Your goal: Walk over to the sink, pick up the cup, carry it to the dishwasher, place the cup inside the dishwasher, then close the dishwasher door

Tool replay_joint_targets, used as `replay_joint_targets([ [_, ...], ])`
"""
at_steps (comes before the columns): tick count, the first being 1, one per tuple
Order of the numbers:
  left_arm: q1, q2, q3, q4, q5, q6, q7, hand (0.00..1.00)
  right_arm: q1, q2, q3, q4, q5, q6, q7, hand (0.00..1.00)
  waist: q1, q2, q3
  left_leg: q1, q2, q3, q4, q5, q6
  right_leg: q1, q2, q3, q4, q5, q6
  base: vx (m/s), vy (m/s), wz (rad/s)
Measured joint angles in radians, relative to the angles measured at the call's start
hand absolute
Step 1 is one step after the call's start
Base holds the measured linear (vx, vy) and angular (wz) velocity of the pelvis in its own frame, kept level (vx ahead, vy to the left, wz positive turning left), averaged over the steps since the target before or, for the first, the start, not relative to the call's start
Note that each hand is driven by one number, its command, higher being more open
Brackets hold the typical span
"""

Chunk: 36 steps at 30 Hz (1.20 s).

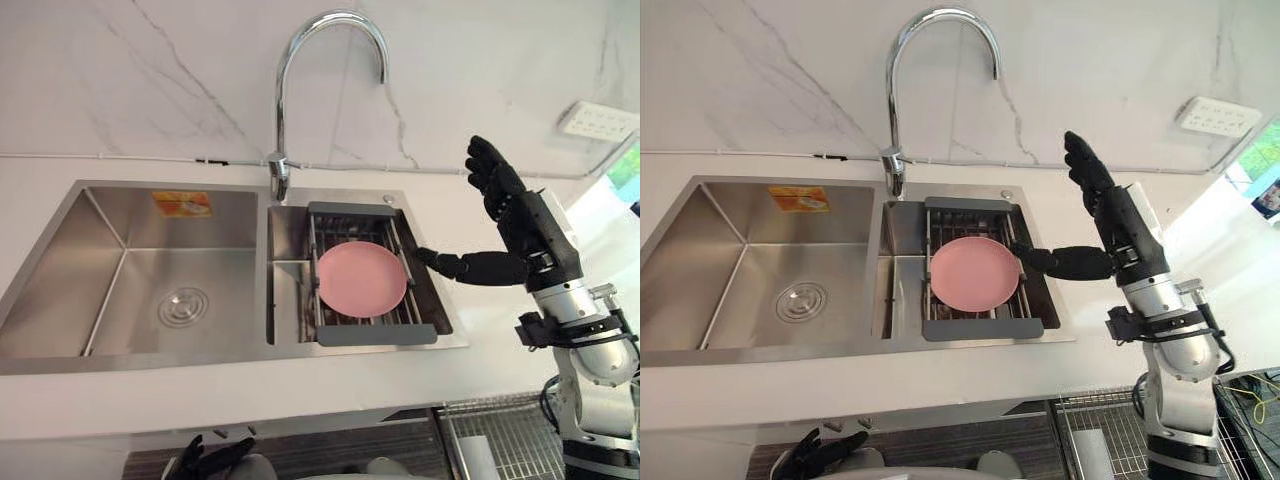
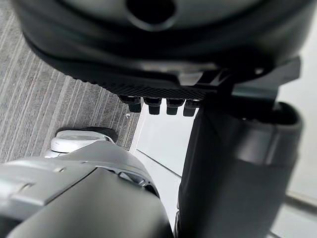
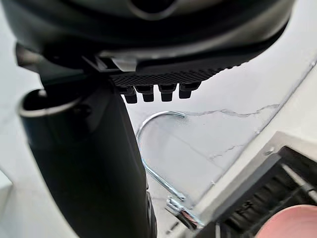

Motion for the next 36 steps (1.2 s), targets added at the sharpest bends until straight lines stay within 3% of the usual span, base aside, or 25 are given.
replay_joint_targets([
  [3, 0.000, 0.008, 0.006, 0.006, 0.006, 0.005, -0.002, 1.00, -0.013, -0.072, 0.032, -0.001, -0.098, 0.003, 0.053, 1.00, 0.001, -0.004, -0.007, 0.006, 0.008, 0.024, -0.005, 0.010, -0.010, 0.005, -0.003, -0.003, -0.003, 0.003, 0.001, 0.06, -0.013, 0.04],
  [14, 0.003, 0.023, 0.004, 0.040, 0.028, 0.030, -0.015, 1.00, -0.118, -0.168, 0.198, 0.000, -0.398, -0.012, 0.221, 1.00, 0.004, -0.015, -0.052, 0.055, -0.011, 0.038, -0.079, 0.035, -0.030, 0.041, 0.002, -0.002, -0.064, 0.027, 0.005, 0.01, 0.002, 0.00],
  [20, 0.003, 0.024, -0.003, 0.049, 0.046, 0.040, -0.016, 1.00, -0.155, -0.202, 0.295, 0.006, -0.515, -0.032, 0.250, 1.00, 0.006, -0.011, -0.065, 0.088, -0.029, 0.042, -0.154, 0.077, -0.029, 0.055, 0.003, -0.004, -0.095, 0.045, 0.002, -0.04, -0.016, 0.00],
  [36, 0.011, 0.023, -0.012, 0.053, 0.068, 0.060, -0.016, 1.00, -0.194, -0.253, 0.374, 0.058, -0.651, -0.053, 0.255, 1.00, 0.019, 0.008, -0.080, 0.157, -0.058, 0.057, -0.348, 0.189, -0.027, 0.059, 0.019, -0.002, -0.148, 0.080, -0.008, -0.01, -0.003, 0.00],
])
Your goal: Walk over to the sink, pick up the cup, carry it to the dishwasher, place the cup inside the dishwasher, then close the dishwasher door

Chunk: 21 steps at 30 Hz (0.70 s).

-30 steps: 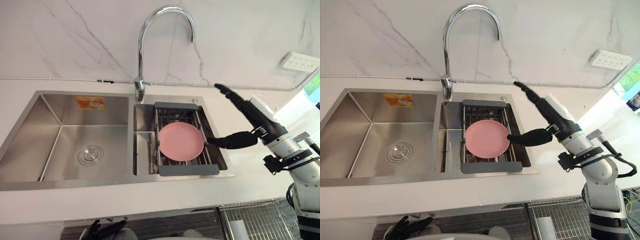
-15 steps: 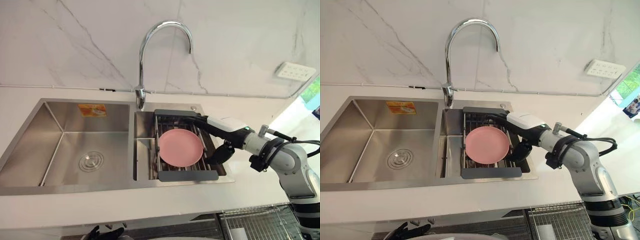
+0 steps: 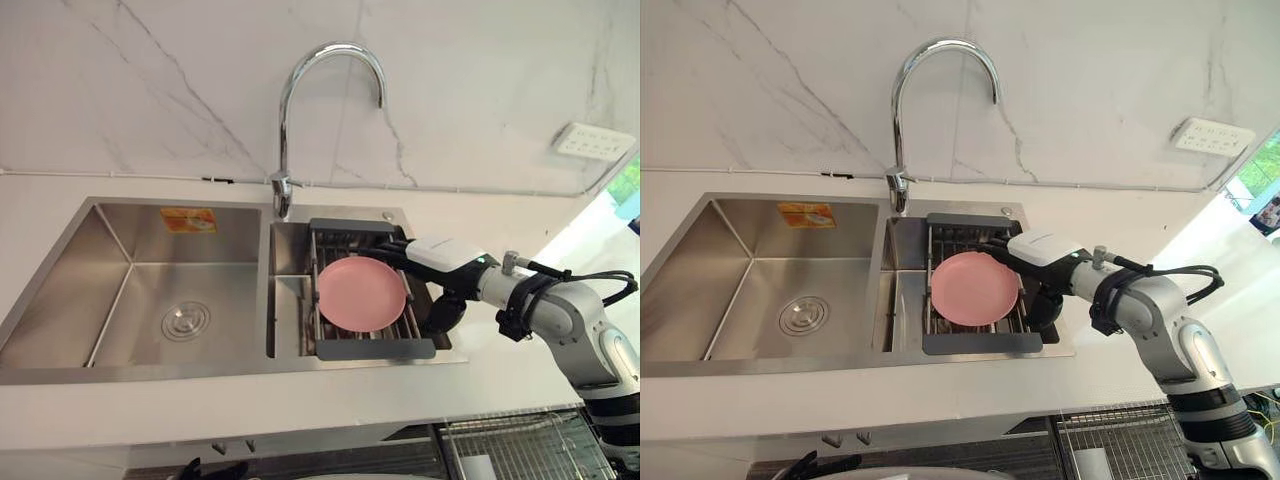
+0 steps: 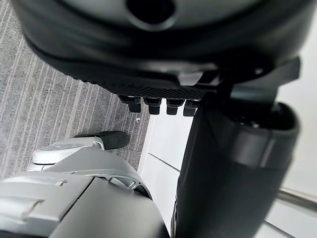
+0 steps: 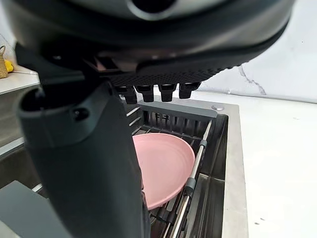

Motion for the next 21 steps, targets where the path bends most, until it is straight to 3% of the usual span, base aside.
replay_joint_targets([
  [21, 0.014, -0.006, -0.043, -0.006, -0.004, 0.006, 0.004, 1.00, -0.004, 0.000, 0.058, 0.071, -0.126, -0.053, -0.099, 1.00, 0.008, 0.043, -0.005, 0.030, -0.010, -0.008, -0.065, 0.035, -0.002, 0.017, 0.005, -0.015, -0.018, 0.004, 0.000, -0.01, -0.003, 0.01],
])
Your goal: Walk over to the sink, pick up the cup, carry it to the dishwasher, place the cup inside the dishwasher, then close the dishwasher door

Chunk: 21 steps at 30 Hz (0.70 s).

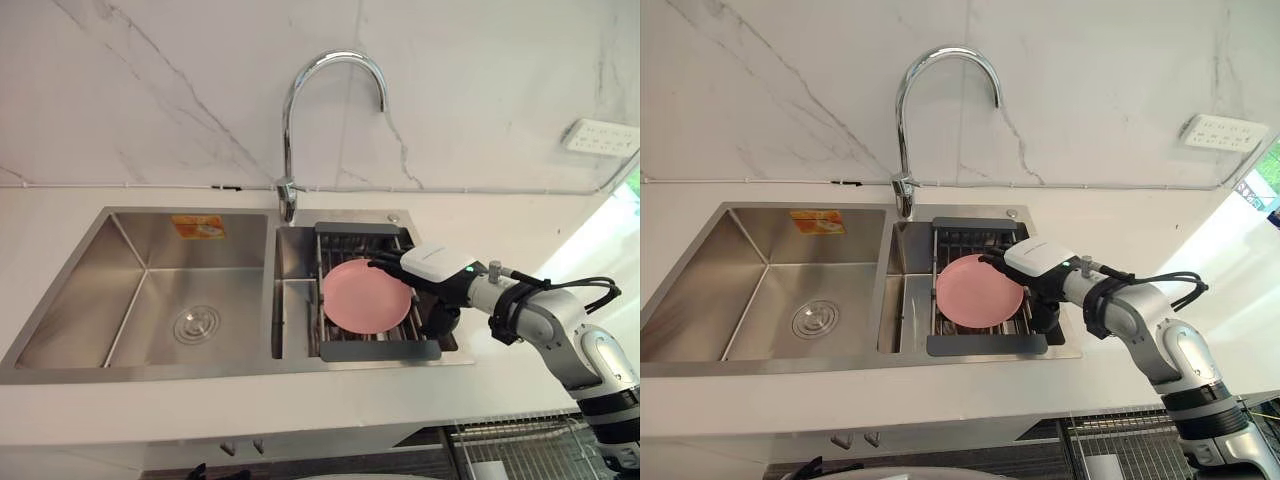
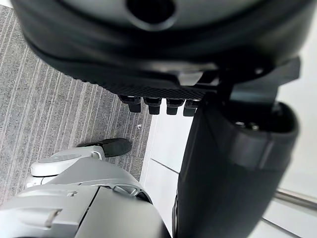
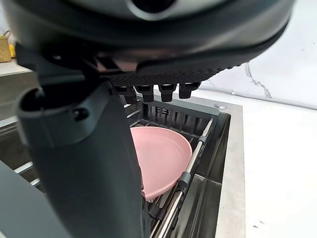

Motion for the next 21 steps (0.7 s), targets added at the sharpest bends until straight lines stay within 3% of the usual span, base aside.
replay_joint_targets([
  [21, 0.021, -0.027, -0.002, -0.044, -0.025, 0.022, 0.012, 1.00, -0.018, 0.001, 0.053, 0.080, -0.062, -0.034, -0.076, 1.00, 0.007, 0.031, 0.004, -0.014, -0.001, -0.034, -0.001, 0.010, 0.002, 0.009, 0.002, -0.032, -0.012, 0.000, 0.000, -0.01, -0.004, 0.04],
])
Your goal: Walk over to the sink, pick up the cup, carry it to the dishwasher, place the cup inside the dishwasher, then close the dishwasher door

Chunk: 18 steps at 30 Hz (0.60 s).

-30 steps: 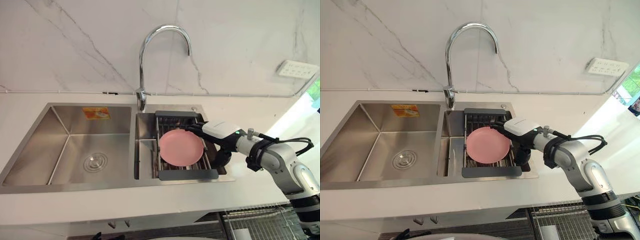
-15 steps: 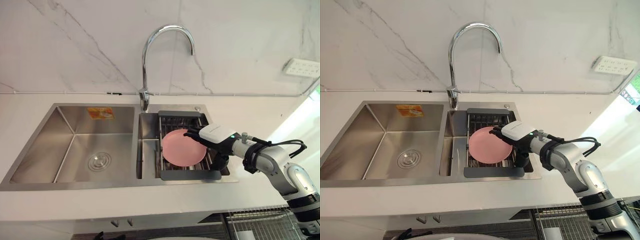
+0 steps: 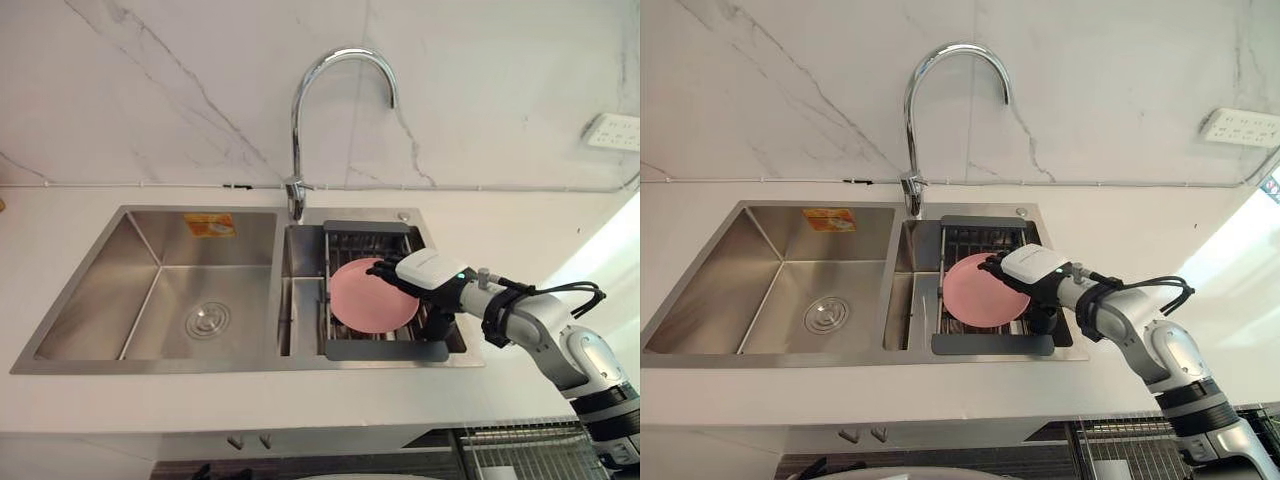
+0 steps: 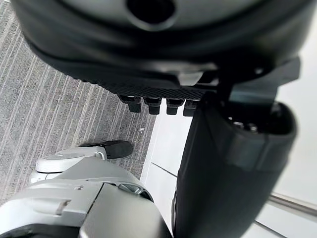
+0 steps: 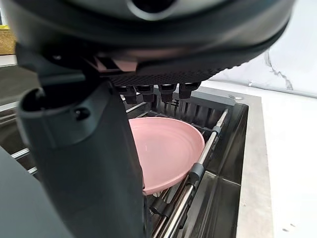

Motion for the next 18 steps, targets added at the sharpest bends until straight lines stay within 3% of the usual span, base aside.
replay_joint_targets([
  [18, 0.006, -0.002, -0.020, -0.023, -0.015, 0.000, 0.001, 1.00, 0.000, 0.022, 0.030, 0.075, -0.099, -0.022, -0.086, 1.00, 0.018, 0.009, 0.003, -0.009, -0.001, -0.019, 0.000, 0.006, 0.001, 0.001, 0.000, -0.017, -0.001, 0.000, 0.000, 0.00, 0.001, 0.02],
])
